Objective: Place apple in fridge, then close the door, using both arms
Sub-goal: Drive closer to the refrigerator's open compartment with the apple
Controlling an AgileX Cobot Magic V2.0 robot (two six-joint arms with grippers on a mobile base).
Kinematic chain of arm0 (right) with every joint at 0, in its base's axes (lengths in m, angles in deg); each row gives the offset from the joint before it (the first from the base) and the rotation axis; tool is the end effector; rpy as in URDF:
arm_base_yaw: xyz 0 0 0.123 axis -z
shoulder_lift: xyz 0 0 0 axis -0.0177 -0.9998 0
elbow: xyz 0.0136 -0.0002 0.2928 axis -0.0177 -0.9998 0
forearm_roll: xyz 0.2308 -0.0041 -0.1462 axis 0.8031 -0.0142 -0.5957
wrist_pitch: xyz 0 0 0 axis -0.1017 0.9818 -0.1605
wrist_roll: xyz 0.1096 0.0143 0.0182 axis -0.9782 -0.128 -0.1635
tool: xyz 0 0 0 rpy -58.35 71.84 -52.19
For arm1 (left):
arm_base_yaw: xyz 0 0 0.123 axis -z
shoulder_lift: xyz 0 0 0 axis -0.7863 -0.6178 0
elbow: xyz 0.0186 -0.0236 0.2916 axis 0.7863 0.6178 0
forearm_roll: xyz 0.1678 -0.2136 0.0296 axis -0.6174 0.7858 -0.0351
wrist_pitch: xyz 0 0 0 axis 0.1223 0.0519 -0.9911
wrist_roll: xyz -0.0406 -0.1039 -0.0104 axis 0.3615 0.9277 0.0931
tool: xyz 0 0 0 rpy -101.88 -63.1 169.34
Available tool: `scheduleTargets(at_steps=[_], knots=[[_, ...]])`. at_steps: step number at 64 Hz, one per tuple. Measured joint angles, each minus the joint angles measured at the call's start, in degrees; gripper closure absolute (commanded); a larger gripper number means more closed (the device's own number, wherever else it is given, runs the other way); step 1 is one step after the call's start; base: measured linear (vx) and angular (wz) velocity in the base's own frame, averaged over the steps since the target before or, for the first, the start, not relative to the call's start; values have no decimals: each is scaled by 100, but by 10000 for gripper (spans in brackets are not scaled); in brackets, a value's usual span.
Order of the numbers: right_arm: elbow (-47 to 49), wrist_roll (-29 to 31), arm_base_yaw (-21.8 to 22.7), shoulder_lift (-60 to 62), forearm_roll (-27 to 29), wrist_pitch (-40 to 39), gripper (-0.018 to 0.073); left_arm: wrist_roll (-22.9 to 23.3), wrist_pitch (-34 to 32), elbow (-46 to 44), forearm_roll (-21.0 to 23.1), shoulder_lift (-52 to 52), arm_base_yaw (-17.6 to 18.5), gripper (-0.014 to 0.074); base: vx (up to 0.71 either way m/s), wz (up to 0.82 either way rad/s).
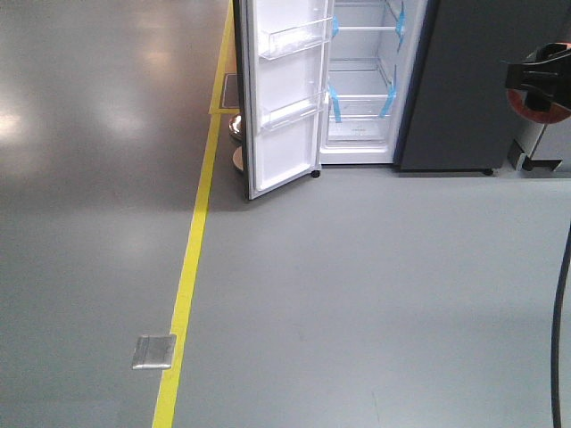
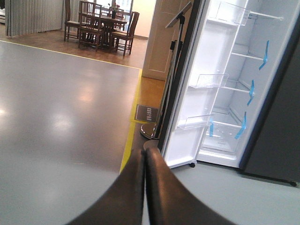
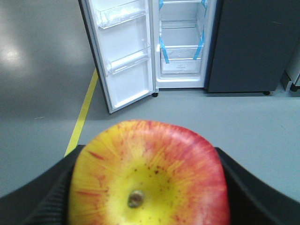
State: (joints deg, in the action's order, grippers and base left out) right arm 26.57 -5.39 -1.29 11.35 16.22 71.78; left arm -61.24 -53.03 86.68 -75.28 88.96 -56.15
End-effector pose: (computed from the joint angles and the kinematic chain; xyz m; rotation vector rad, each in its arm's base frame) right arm 0.3301 0.0055 0.3942 0.0317 1.9845 0.0760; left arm 0.0910 0.0051 0.1938 -0.2610 1.5946 -0.1581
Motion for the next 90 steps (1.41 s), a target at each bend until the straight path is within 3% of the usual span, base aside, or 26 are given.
scheduleTargets(at_steps=[90], knots=[[0, 0, 0, 0, 0, 0, 552, 0, 0, 0, 0, 0, 0, 602, 14, -2]])
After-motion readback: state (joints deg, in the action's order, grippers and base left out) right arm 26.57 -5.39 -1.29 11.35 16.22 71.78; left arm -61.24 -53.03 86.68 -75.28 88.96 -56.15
